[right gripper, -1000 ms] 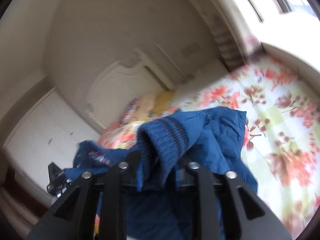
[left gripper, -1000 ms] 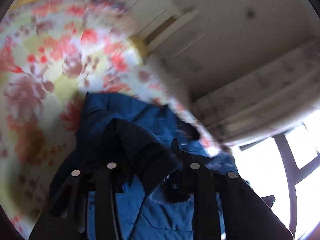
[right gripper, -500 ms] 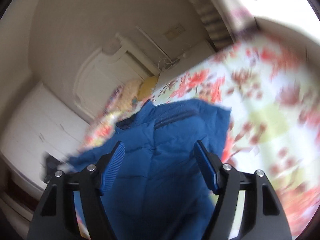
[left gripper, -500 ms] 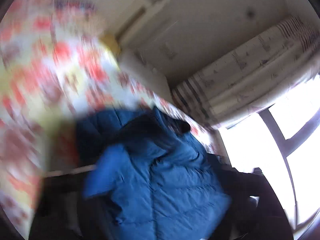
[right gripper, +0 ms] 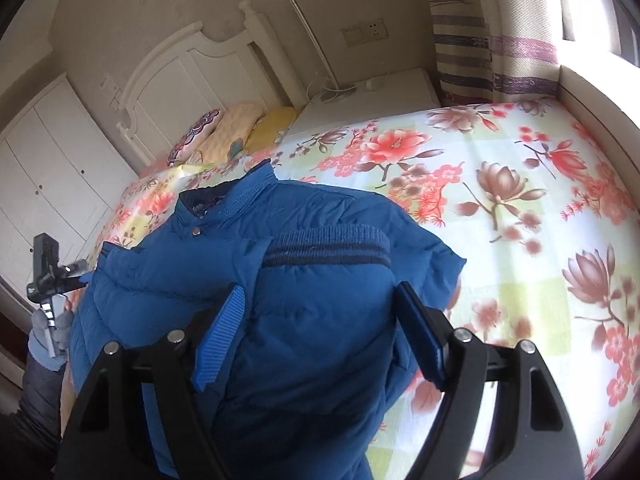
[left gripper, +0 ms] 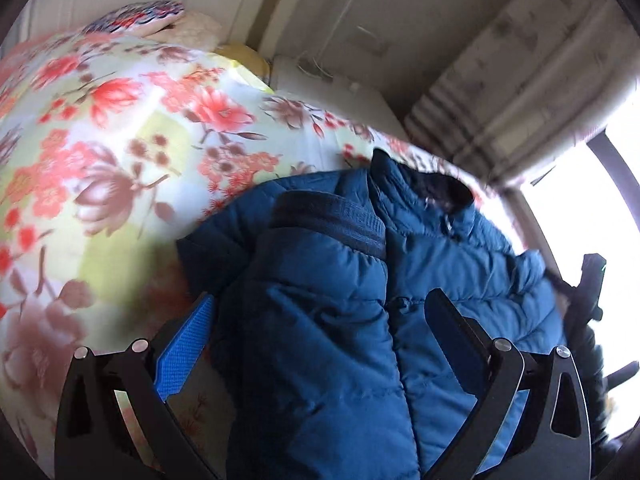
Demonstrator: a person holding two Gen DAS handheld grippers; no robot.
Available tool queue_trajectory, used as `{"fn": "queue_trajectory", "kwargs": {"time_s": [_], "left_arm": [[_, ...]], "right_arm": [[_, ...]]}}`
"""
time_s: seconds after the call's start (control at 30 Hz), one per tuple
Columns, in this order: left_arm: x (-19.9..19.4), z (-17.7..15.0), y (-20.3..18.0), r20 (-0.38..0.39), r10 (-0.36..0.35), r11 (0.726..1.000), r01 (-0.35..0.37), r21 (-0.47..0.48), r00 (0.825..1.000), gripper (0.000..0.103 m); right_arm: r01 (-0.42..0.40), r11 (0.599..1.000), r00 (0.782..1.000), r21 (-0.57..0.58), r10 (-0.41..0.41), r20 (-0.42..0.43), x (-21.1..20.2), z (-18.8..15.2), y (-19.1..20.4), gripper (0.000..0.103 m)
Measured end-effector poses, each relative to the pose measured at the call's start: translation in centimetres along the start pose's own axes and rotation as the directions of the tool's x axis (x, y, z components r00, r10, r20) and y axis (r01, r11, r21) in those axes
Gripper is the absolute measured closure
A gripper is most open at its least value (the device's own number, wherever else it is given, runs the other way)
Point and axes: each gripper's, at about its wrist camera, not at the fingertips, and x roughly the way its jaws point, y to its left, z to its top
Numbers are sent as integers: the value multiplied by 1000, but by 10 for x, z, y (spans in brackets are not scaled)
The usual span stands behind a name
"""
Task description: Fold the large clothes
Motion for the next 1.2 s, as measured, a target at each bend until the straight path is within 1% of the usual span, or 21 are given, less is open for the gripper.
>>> {"fn": "queue_trajectory", "kwargs": {"time_s": [0.13,0.2,0.23,0.27,0.3,0.33,0.37,0.4,0.43,0.47,0.53,0.6,0.67,0.73,0.77,0.83,0.87,0.93,1.0,1.07,1.2], "left_arm": [[10,8,-11,-1,48,996,-48,81,999,6],[17,13,-17,1,70,991,-70,116,998,14],[19,14,-19,4,79,989,-79,127,997,26],[22,14,-22,13,104,985,-105,136,994,41],[21,12,-25,33,128,980,-132,149,991,49],[17,10,-29,56,142,976,-149,161,988,67],[8,5,-33,96,164,969,-178,169,982,78],[-2,0,-37,126,160,969,-180,171,979,80],[-14,-6,-42,159,154,968,-182,173,975,82],[-30,-12,-49,199,150,966,-186,177,969,83],[-55,-12,-61,245,139,964,-188,189,959,83],[-78,6,-75,286,136,957,-200,210,949,83],[-85,40,-82,298,153,955,-219,201,942,83],[-68,72,-82,276,225,941,-282,186,934,82],[-46,91,-74,238,263,940,-304,154,935,82],[-8,109,-58,158,290,946,-307,102,944,82],[20,114,-50,121,318,940,-329,92,940,82],[59,109,-39,78,383,918,-388,77,921,82],[92,90,-32,57,432,896,-435,93,900,82],[93,84,-31,84,448,884,-455,103,890,81],[70,90,-45,159,441,879,-461,124,884,81]], "right_arm": [[-8,1000,1000,5,8,2,2,1,-5,28],[-1,1000,1000,1,1,5,-1,1,-8,28],[5,1000,1000,-3,-4,8,-2,2,-8,30],[4,1000,1000,-8,-4,9,-2,3,-7,34],[4,1000,1000,-19,-3,10,-2,3,-5,36],[24,999,1000,-42,-23,17,-2,1,-1,42],[43,996,999,-81,-40,32,-4,-2,5,61],[46,993,998,-104,-41,46,-5,-4,9,69],[50,989,996,-141,-39,80,-12,-9,17,82],[68,984,993,-163,-50,110,-19,-13,24,86],[91,977,984,-195,-58,168,-41,-22,41,88],[86,974,975,-207,-40,219,-65,-23,56,88],[95,970,961,-224,-30,275,-90,-4,71,89],[82,974,954,-213,-15,298,-101,27,77,88],[100,974,952,-206,-33,303,-96,47,79,88],[144,973,959,-180,-92,269,-72,73,74,88],[148,979,966,-144,-112,232,-53,84,66,88],[188,980,974,-65,-178,137,-5,97,44,88],[224,974,973,-14,-223,58,36,93,27,88],[262,965,965,13,-262,-3,66,78,14,87],[239,970,971,39,-240,14,65,70,8,86]]}}
